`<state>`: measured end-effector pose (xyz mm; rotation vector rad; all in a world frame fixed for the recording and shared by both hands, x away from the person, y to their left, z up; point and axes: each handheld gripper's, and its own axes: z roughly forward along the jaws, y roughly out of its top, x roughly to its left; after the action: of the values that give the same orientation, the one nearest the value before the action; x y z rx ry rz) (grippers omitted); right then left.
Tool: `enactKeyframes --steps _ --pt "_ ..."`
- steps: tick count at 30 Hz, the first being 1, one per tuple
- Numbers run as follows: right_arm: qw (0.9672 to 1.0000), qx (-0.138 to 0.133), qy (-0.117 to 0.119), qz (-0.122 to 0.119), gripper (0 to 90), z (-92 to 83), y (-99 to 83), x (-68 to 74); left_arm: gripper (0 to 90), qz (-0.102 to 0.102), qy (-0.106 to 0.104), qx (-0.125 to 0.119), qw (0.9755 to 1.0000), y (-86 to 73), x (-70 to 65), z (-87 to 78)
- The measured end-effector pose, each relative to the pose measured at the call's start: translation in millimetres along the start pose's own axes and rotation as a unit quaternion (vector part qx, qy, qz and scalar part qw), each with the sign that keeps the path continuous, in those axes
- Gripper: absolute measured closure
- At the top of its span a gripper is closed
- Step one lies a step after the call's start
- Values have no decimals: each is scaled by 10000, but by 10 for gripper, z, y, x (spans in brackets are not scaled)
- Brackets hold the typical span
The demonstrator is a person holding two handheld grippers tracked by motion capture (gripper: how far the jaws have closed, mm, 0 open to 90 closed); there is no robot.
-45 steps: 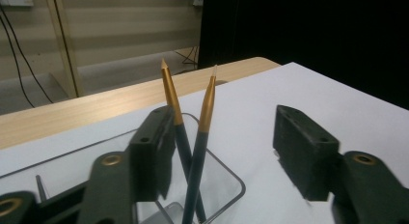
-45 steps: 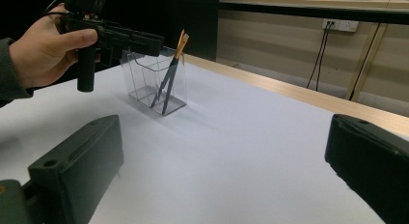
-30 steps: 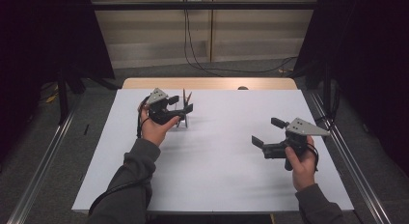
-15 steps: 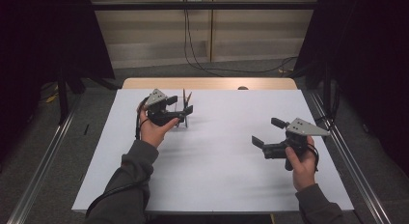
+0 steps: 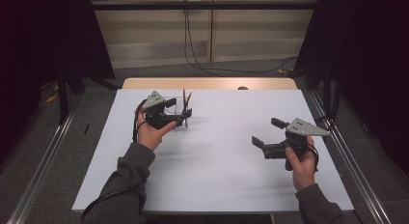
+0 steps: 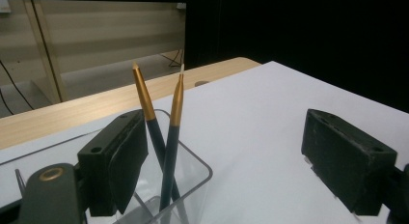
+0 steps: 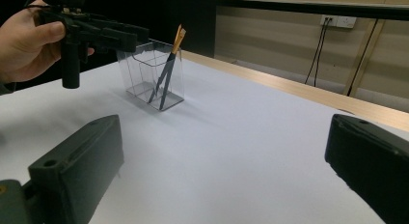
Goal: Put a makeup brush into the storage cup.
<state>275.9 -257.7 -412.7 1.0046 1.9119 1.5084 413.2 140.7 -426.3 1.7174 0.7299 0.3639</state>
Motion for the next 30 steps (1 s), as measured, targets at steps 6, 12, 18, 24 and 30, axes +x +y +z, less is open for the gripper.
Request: enactKeyframes --steps 6,12,18,24,30 --pt "10000 -15 -11 -11 0 0 -1 -1 160 28 -33 -7 10000 -10 -14 -63" --pt "10000 8 -3 -11 0 1 0 7 148 2 -28 -12 10000 -32 -19 -108" --pt "10000 17 -5 -11 0 2 -4 5 143 -17 -54 -13 10000 -77 -21 -162" --pt "10000 -2 -2 -14 0 6 -3 9 140 19 -33 1 10000 -87 -20 -233" --pt "10000 12 24 -9 0 9 -6 6 137 -10 -87 -63 9999 -114 -31 -286"
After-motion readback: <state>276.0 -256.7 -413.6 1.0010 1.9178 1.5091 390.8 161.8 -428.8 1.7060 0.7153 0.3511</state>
